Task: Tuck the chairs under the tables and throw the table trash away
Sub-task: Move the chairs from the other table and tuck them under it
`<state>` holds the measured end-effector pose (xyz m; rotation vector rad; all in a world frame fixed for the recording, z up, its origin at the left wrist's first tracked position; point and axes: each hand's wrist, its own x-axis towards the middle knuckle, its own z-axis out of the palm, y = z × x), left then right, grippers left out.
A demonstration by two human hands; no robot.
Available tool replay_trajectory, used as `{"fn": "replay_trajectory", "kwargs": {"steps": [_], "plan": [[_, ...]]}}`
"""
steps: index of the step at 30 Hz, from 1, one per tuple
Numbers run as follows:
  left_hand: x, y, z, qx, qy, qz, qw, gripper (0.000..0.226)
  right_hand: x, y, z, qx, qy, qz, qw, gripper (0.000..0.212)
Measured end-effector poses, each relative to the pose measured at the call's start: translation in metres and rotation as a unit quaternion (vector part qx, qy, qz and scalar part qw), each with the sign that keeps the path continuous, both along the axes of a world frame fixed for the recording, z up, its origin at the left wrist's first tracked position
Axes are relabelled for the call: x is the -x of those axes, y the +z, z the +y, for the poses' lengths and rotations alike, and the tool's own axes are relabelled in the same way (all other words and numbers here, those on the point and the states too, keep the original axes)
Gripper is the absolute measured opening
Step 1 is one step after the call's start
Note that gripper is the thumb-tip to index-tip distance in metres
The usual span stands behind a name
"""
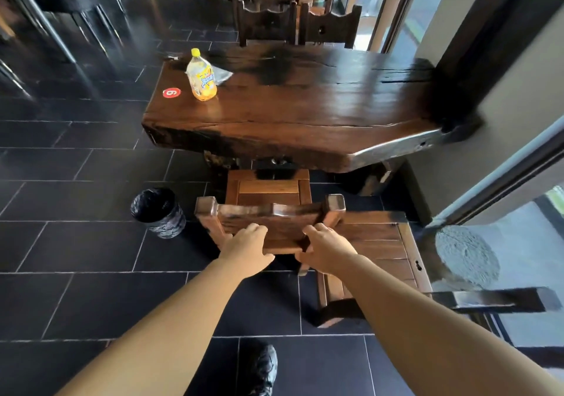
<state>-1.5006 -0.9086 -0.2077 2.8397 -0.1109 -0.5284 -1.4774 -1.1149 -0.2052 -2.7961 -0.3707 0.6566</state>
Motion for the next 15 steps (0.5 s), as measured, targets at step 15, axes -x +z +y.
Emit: {"fn": "replay_trajectory", "kwargs": {"steps": [15], "plan": [[-0.018, 0.044, -0.108, 0.038, -0.093, -0.009, 0.995, 0.059, 0.024, 0.014, -0.096, -0.035, -0.093, 0.003, 0.995, 0.065]]}}
